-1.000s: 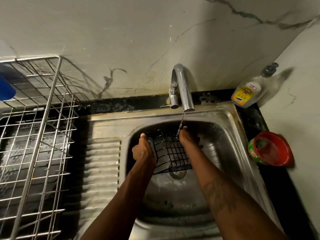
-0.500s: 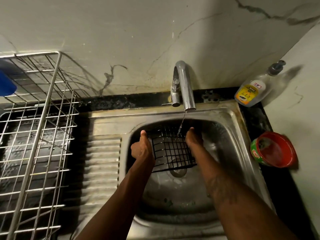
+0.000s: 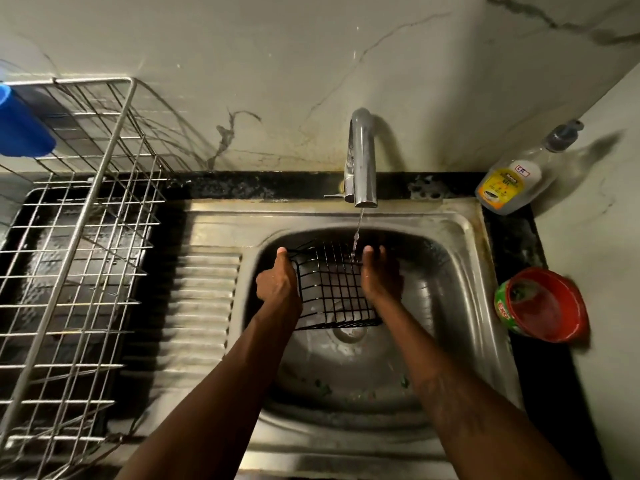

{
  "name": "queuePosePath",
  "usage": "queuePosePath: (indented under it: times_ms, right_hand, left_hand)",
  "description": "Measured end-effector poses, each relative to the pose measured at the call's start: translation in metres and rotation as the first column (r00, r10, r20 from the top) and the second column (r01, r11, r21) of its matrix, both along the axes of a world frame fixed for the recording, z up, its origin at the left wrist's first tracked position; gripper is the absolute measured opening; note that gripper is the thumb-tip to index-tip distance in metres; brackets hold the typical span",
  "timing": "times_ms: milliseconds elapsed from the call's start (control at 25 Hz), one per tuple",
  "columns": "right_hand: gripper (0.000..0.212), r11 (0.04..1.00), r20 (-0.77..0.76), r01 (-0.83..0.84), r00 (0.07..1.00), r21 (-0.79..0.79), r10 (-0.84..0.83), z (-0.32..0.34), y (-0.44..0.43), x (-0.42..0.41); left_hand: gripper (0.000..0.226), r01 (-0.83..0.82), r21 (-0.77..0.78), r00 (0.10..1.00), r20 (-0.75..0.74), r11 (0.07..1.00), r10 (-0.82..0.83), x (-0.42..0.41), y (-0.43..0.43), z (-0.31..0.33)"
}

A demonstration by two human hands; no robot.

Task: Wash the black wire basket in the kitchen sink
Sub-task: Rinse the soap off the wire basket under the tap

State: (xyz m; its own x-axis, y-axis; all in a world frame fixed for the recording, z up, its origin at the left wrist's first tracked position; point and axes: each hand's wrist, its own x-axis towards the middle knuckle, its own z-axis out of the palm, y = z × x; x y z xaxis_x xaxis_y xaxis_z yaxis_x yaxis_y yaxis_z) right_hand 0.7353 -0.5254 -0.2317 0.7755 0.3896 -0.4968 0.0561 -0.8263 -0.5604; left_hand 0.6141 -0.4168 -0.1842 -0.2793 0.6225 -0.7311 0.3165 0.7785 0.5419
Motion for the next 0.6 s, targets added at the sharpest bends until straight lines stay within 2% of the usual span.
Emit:
queuePosePath:
  times_ms: [80, 160, 280, 360, 400, 480, 520, 600]
  right_hand:
    - [0.072, 0.997, -0.051, 0.062, 0.997, -0.05, -0.064, -0.008, -0.001, 0.013]
    - [0.068, 0.989, -0.067, 0.086, 0.993, -0.118, -0.095, 0.005, 0.017, 0.002]
    - [0.077, 0.994, -0.05, -0.093, 0.995, -0.062, 0.09, 0.04, 0.05, -0.05]
    - [0.085, 0.979, -0.008, -0.203, 0.979, -0.017, 0.203, 0.048, 0.043, -0.069]
    - [0.091, 0.979, 0.013, -0.204, 0.979, -0.002, 0.204, 0.042, 0.033, -0.064]
    - [0.092, 0.993, 0.01, -0.116, 0.993, -0.018, 0.116, 0.016, 0.008, -0.037]
    - [0.086, 0.997, -0.017, -0.059, 0.998, -0.051, 0.058, 0.006, -0.002, -0.02]
    - [0.068, 0.991, -0.102, 0.03, 0.994, -0.127, -0.043, -0.005, -0.007, 0.013]
  left_hand:
    - [0.09, -0.012, 0.011, 1.0, 0.003, 1.0, 0.012, 0.001, 0.003, -0.001]
    - [0.085, -0.029, 0.014, 0.999, 0.023, 0.999, 0.029, 0.0, 0.005, 0.008]
    - [0.064, 0.064, 0.035, 0.998, 0.002, 0.997, -0.064, -0.001, 0.007, 0.017]
    - [0.059, 0.049, 0.023, 0.998, 0.024, 0.999, -0.05, -0.006, 0.004, 0.011]
    - [0.061, 0.029, 0.03, 0.998, 0.047, 0.999, -0.03, -0.007, 0.003, 0.01]
    - [0.076, -0.024, 0.019, 0.993, 0.119, 1.0, 0.022, -0.008, -0.002, 0.011]
    - [0.084, -0.081, 0.008, 0.991, 0.104, 0.997, 0.08, -0.008, -0.001, 0.002]
    - [0.084, -0.105, 0.011, 0.993, 0.06, 0.994, 0.104, -0.005, 0.001, 0.0]
